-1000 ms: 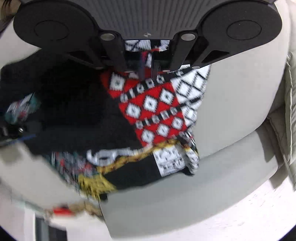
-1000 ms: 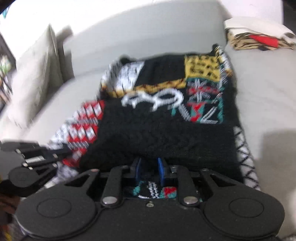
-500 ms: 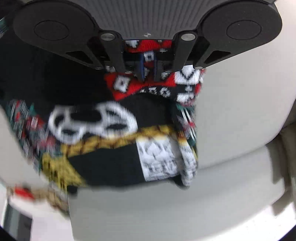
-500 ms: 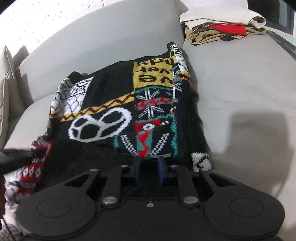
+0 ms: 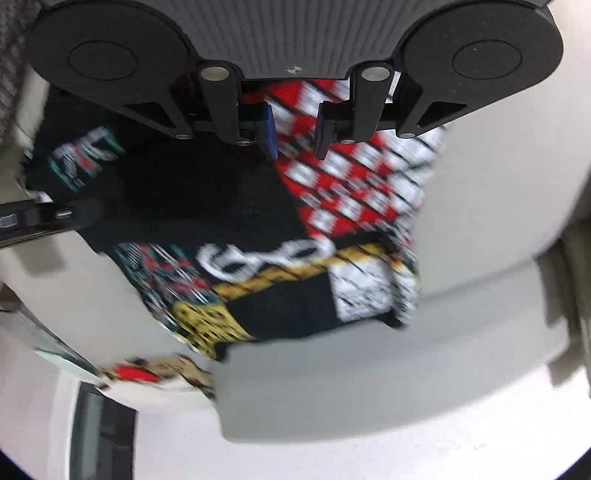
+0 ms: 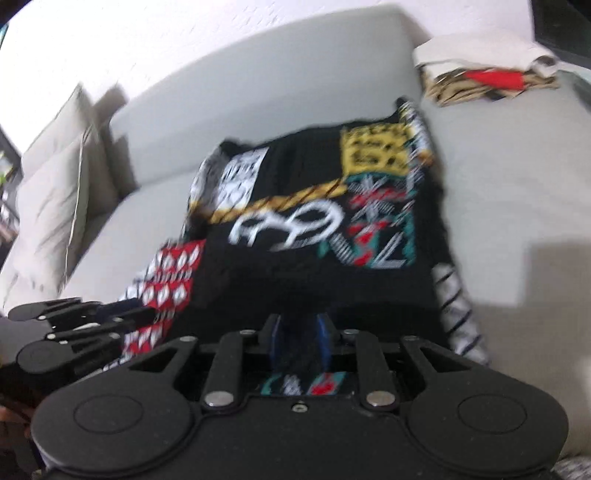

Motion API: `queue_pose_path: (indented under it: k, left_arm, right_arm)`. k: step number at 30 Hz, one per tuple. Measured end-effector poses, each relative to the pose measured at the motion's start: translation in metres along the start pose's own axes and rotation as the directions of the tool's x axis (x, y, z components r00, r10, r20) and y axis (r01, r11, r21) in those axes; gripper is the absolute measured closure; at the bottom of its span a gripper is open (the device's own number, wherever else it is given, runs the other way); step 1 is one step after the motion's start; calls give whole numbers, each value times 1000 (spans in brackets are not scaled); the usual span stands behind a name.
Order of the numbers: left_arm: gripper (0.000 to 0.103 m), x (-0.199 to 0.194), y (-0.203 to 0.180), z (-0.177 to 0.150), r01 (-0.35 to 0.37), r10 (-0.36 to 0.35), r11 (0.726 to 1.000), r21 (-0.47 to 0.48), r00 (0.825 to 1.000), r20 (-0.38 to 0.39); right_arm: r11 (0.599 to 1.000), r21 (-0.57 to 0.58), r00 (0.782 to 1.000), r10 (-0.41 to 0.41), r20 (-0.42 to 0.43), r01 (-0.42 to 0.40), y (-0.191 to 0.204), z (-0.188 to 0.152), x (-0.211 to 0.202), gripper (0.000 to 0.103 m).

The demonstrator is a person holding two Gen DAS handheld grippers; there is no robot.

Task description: Fold clothes

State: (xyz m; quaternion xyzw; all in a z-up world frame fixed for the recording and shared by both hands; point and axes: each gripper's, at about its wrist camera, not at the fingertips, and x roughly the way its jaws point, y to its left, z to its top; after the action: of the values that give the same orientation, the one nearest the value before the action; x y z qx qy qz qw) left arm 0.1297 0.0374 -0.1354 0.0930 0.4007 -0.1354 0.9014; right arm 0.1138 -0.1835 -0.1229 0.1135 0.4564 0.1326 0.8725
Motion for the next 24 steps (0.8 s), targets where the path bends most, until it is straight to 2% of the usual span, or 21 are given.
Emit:
queue_pose_path:
  k: [3, 6, 8, 10, 12, 13, 14, 16, 18, 19, 22, 24]
  left_arm:
    - [84, 19, -8, -14, 29, -30, 999, -27, 998, -49]
    - [84, 27, -4, -12, 32, -40, 994, -106, 996, -79]
    - [81, 25, -11, -7, 5, -11, 998, -55, 996, -94]
    - [80, 8, -14, -2, -11, 9, 1000, -25, 997, -78]
    - [79, -13, -14, 4, -18, 17, 1000, -17, 998, -54]
    - [75, -25, -14, 8, -22, 21, 1000, -10, 999, -38]
    - [68, -38, -13, 12, -32, 32, 999, 7, 999, -20]
    - [62, -58, -9, 25, -51, 52, 999, 15, 999, -13]
    - [60, -73, 4, 40, -35, 34, 998, -53, 999, -23]
    - [56, -79, 11, 47, -35, 34, 996, -85, 999, -22]
    - [44, -83, 28, 64, -105, 104, 986, -129, 994, -14]
    - [42, -80, 37, 72, -139, 139, 981, -137, 990, -14]
  right_arm:
    - [997, -55, 996, -51, -69, 47, 11, -13, 29, 83]
    - [994, -74, 996, -78, -34, 76, 15, -20, 40, 83]
    - [994, -71, 996, -80, -45, 77, 17, -17, 37, 83]
    - [996, -61, 996, -65, -64, 61, 18, -12, 27, 81]
    - [1000, 21, 998, -14, -66, 16, 10, -6, 6, 68]
    - [998, 62, 999, 20, -43, -17, 6, -3, -11, 49]
    - [995, 88, 999, 39, -16, -37, 3, 0, -27, 34]
    - [992, 116, 998, 54, 36, -58, -1, 10, -59, 32]
    - [996, 90, 997, 19, 74, -25, 0, 22, -83, 29]
    - [997, 80, 995, -1, 98, -7, 0, 29, -94, 25]
    - [997, 78, 989, -33, 142, 22, -3, 49, -111, 21]
    - [995, 85, 986, -55, 159, 42, -5, 59, -114, 20]
